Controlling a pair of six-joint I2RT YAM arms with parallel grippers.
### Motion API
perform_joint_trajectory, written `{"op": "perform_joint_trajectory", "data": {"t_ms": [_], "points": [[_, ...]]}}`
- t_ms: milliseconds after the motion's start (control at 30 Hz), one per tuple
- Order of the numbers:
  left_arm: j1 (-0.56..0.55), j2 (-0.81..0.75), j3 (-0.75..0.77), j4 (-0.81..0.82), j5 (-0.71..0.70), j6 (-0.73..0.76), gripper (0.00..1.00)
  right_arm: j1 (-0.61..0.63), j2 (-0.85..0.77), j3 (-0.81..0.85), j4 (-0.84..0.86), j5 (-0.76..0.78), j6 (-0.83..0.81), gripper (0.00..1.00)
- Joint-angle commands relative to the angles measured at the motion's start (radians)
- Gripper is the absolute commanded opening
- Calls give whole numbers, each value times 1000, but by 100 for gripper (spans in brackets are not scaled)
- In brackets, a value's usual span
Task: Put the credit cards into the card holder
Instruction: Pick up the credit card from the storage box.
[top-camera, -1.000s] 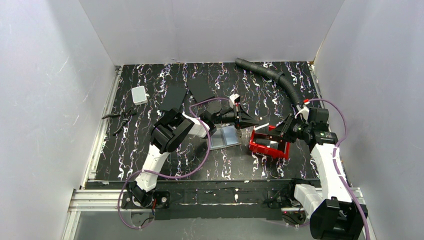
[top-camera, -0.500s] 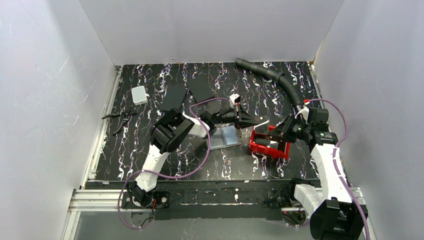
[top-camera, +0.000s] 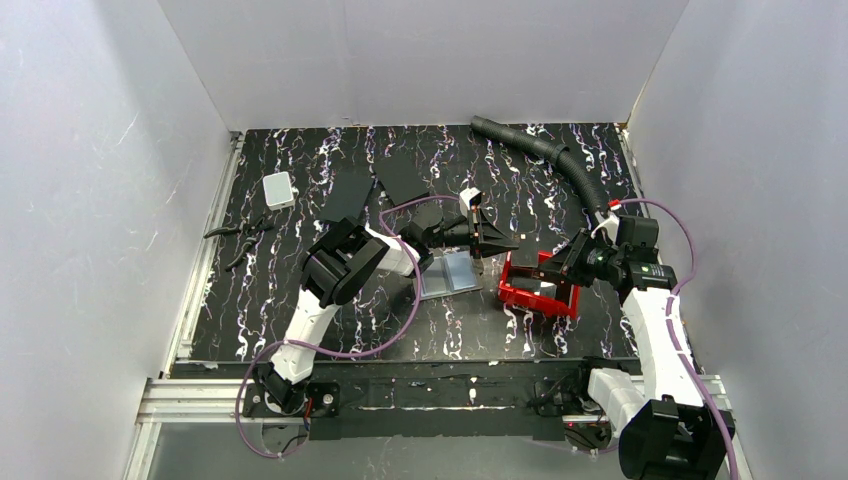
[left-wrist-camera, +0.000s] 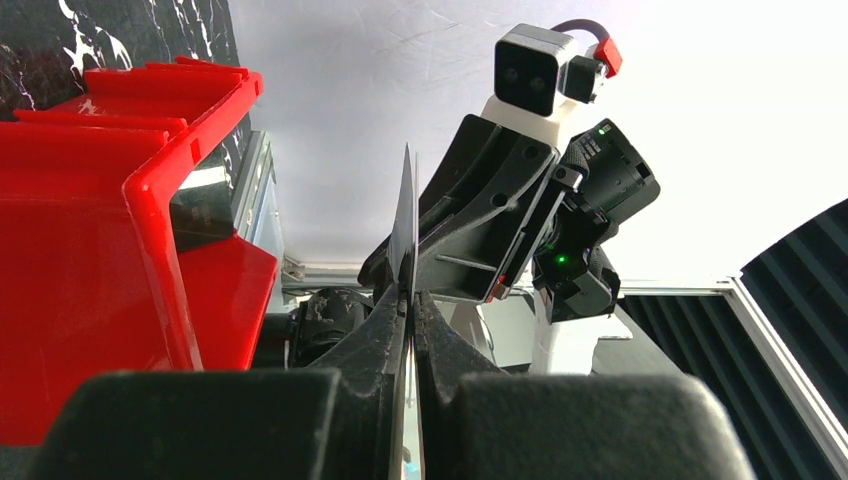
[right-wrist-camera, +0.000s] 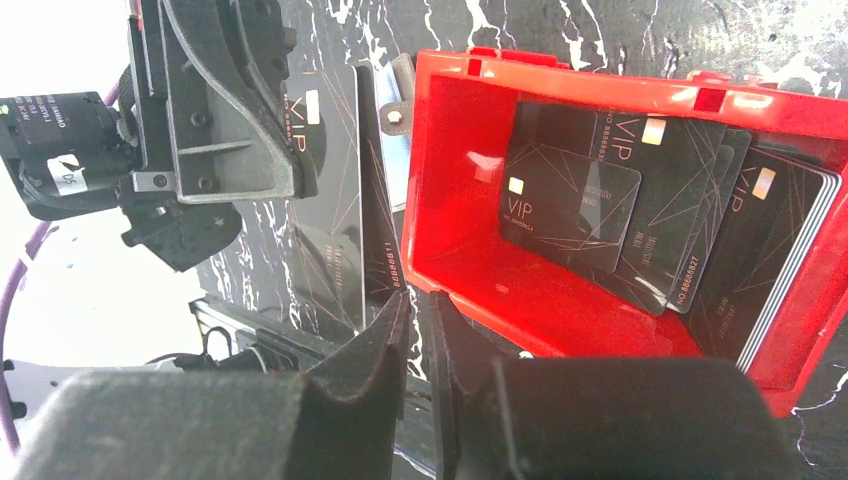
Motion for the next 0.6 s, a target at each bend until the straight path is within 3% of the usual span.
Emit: {"op": "perform_joint_trajectory", "data": {"t_ms": [0, 167, 567], "points": [[-6, -23, 14, 70, 12, -15, 0, -9, -9, 38, -12, 16, -14, 20], [-12, -20, 27, 70, 16, -20, 0, -9, 3, 8, 85, -135, 7, 23], [-29, -9, 43, 68, 23, -24, 0, -7, -2, -69, 246, -245, 134, 25]]}}
